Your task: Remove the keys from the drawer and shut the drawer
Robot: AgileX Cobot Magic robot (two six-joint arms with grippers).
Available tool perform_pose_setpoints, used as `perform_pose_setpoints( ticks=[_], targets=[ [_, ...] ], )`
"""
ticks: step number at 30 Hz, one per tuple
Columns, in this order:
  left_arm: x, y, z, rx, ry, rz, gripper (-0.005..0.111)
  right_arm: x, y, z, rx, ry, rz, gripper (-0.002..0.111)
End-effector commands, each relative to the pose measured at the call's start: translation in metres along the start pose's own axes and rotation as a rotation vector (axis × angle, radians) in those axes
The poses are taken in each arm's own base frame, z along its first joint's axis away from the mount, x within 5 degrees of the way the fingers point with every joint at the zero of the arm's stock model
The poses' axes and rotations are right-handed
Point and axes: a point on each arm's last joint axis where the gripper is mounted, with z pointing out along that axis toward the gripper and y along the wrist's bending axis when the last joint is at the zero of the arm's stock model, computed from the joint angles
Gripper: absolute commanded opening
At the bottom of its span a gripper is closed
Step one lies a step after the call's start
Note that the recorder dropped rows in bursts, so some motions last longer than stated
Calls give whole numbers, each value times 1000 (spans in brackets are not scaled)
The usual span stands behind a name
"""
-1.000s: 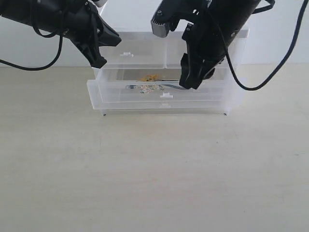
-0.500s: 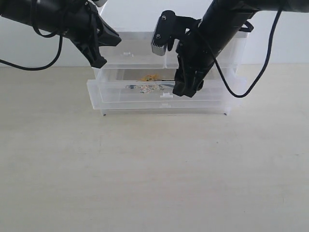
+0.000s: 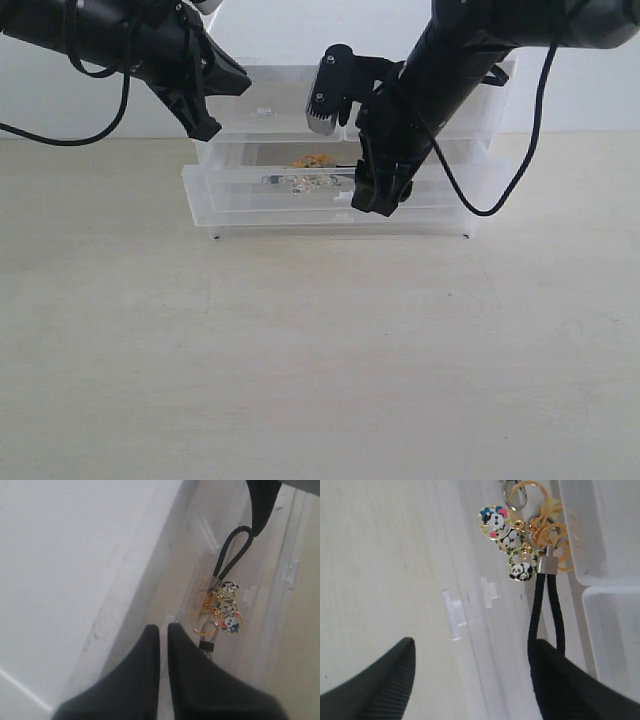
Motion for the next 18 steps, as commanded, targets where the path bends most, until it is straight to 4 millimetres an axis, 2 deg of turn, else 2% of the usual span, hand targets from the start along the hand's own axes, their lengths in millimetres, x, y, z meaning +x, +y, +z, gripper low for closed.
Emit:
perform_pose_setpoints(
  ticks=[1,3,6,8,9,11,16,18],
  targets=[
    [-3,2,-2,-10,-12,-22,4,2,-11,7,86,-14,-25,59],
    [-3,2,-2,-10,-12,-22,4,3,-11,8,76,-9,-22,56],
    [-3,2,-2,-10,-12,-22,4,4,-9,10,55,4,-21,39],
    [-3,2,-2,-10,-12,-22,4,5,-8,11,41,13,-21,25],
    [-3,2,-2,-10,-12,-22,4,6,-6,11,29,20,-23,12],
    [-3,2,-2,-10,-12,-22,4,7,-4,11,3,35,-44,0],
    [-3,2,-2,-10,-12,-22,4,8,-1,7,-30,52,-57,0],
    [-3,2,-2,-10,-12,-22,4,6,0,-4,-34,51,-60,0]
  ],
)
